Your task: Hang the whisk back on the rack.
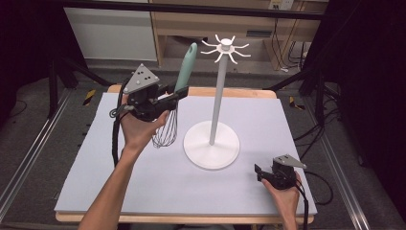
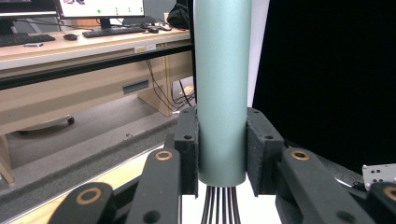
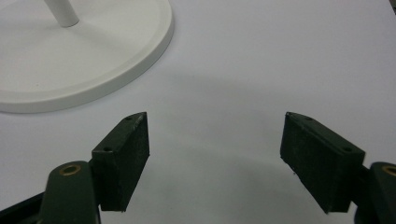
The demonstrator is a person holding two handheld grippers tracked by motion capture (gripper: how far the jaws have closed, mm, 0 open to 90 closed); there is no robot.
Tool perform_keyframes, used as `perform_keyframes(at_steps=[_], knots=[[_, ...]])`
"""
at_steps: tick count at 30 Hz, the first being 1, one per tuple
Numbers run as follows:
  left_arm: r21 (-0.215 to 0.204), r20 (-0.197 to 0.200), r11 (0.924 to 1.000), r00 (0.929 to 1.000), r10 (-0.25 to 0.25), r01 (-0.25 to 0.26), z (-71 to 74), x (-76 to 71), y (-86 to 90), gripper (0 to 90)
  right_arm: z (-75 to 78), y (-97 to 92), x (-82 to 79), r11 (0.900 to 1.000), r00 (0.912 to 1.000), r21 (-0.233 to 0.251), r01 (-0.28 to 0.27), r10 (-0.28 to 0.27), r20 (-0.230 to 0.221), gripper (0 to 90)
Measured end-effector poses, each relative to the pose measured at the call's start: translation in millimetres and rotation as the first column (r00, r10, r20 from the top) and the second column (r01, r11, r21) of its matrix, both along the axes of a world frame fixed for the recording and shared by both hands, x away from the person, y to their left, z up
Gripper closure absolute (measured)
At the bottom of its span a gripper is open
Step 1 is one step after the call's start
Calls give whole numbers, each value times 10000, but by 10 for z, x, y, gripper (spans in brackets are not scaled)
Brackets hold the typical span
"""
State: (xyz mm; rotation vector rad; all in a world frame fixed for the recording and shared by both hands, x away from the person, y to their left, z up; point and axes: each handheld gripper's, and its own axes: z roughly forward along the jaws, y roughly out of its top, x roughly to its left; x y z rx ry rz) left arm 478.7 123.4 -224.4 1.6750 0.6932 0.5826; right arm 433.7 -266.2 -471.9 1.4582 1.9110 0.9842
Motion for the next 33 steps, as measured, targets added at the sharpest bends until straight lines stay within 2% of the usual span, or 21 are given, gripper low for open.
perform_keyframes(at_steps=[25,33], knots=[[252,-27,9995,9998,-191,192,8,95,-178,686,7,-18,-3,10000,10000,65,41,-41,-11,242],[406,-80,9990,9998,-177,180,-34,136,-236,686,4,-25,1,10000,10000,25,15,-15,-1,242]])
